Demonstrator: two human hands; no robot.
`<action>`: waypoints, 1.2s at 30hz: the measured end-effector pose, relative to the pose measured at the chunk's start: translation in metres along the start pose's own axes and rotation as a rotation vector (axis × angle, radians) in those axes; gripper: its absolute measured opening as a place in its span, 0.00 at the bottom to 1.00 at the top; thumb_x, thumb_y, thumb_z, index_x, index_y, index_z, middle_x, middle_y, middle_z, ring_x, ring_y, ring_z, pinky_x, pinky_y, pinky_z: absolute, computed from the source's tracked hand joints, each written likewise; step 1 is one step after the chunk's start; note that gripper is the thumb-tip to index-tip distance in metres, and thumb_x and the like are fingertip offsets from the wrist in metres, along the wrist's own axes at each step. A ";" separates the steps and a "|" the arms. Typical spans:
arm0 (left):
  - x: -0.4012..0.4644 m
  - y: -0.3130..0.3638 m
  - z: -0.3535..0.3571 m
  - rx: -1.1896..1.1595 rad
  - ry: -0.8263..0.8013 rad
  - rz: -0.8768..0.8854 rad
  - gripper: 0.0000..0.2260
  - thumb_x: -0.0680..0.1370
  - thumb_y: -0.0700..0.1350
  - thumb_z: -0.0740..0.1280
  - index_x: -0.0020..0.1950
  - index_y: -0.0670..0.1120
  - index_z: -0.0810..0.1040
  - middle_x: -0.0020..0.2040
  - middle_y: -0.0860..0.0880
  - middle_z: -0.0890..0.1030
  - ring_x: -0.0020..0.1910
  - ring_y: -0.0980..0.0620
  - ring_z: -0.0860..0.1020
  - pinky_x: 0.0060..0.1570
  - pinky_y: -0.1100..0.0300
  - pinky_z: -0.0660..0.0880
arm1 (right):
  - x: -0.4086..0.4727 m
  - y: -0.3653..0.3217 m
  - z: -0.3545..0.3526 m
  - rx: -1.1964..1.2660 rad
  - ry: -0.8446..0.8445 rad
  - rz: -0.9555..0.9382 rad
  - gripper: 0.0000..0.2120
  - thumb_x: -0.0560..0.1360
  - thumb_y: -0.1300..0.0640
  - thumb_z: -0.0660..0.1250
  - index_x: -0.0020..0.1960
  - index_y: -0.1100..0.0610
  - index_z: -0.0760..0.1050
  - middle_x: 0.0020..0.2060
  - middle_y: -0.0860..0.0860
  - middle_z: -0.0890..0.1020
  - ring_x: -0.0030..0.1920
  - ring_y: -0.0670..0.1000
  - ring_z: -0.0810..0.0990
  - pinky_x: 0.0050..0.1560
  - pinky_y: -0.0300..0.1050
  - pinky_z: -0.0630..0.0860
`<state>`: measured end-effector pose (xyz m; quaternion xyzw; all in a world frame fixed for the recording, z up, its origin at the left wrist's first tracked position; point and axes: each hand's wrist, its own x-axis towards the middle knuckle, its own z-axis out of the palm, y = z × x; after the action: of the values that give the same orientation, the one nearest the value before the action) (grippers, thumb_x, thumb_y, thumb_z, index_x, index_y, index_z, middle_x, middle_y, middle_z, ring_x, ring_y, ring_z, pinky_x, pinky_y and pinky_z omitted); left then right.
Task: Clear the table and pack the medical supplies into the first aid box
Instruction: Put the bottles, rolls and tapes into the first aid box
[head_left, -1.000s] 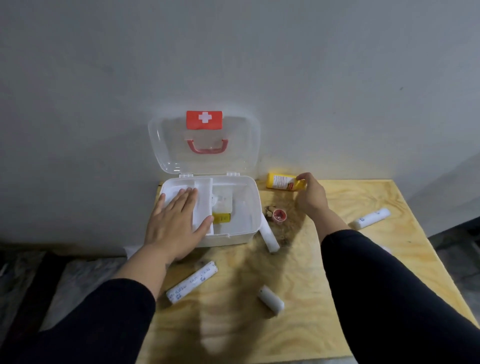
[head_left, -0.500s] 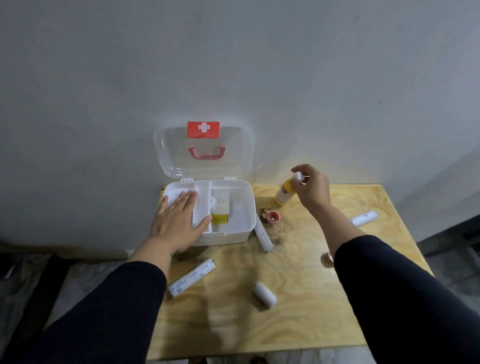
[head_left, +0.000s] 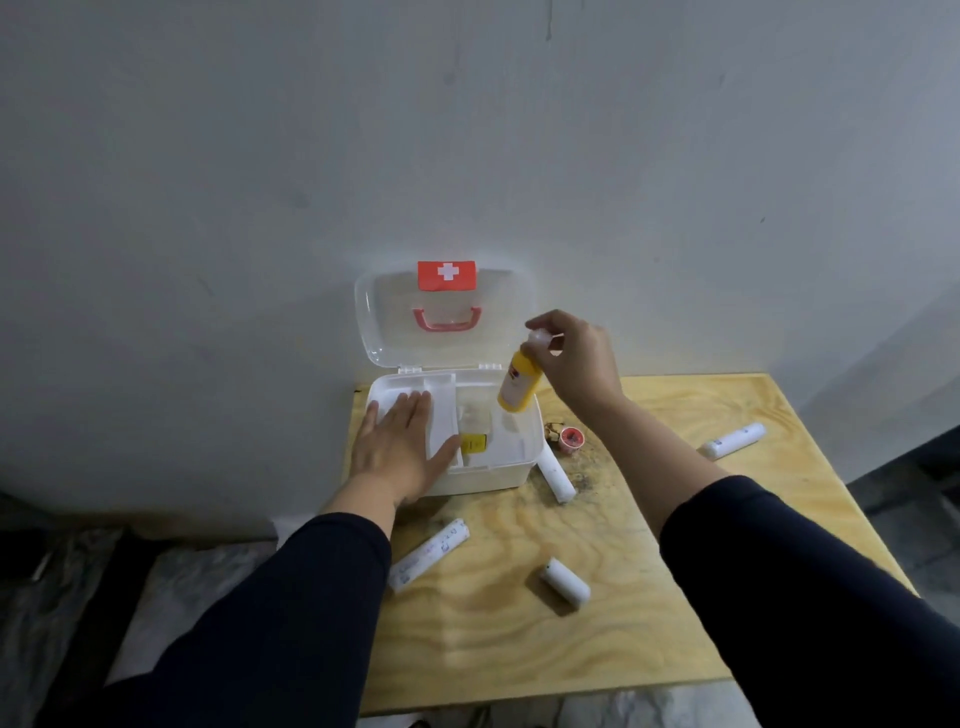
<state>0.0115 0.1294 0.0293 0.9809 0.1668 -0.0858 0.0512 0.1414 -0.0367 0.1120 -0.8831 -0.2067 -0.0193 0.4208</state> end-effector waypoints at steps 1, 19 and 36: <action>0.000 0.000 0.001 -0.005 0.005 0.001 0.35 0.78 0.66 0.42 0.80 0.46 0.45 0.81 0.50 0.49 0.79 0.52 0.46 0.77 0.49 0.38 | -0.004 0.002 0.008 -0.015 -0.016 0.002 0.10 0.72 0.59 0.68 0.53 0.56 0.80 0.48 0.54 0.84 0.48 0.53 0.82 0.50 0.51 0.80; 0.003 0.011 -0.030 -0.103 -0.024 0.018 0.34 0.80 0.63 0.51 0.80 0.46 0.46 0.81 0.49 0.47 0.79 0.51 0.44 0.77 0.44 0.41 | -0.035 0.027 0.011 -0.225 -0.081 0.053 0.16 0.75 0.54 0.68 0.61 0.55 0.75 0.58 0.53 0.81 0.56 0.53 0.79 0.51 0.43 0.73; -0.019 0.263 -0.013 -0.163 -0.185 0.538 0.25 0.79 0.54 0.58 0.75 0.49 0.64 0.77 0.51 0.62 0.79 0.54 0.51 0.77 0.46 0.46 | -0.153 0.183 -0.128 -0.401 -0.008 0.582 0.17 0.76 0.51 0.63 0.64 0.54 0.72 0.61 0.55 0.73 0.61 0.58 0.73 0.54 0.51 0.75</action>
<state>0.0844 -0.1217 0.0639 0.9706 -0.0982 -0.1443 0.1658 0.0891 -0.2889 0.0284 -0.9701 0.0597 0.0647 0.2260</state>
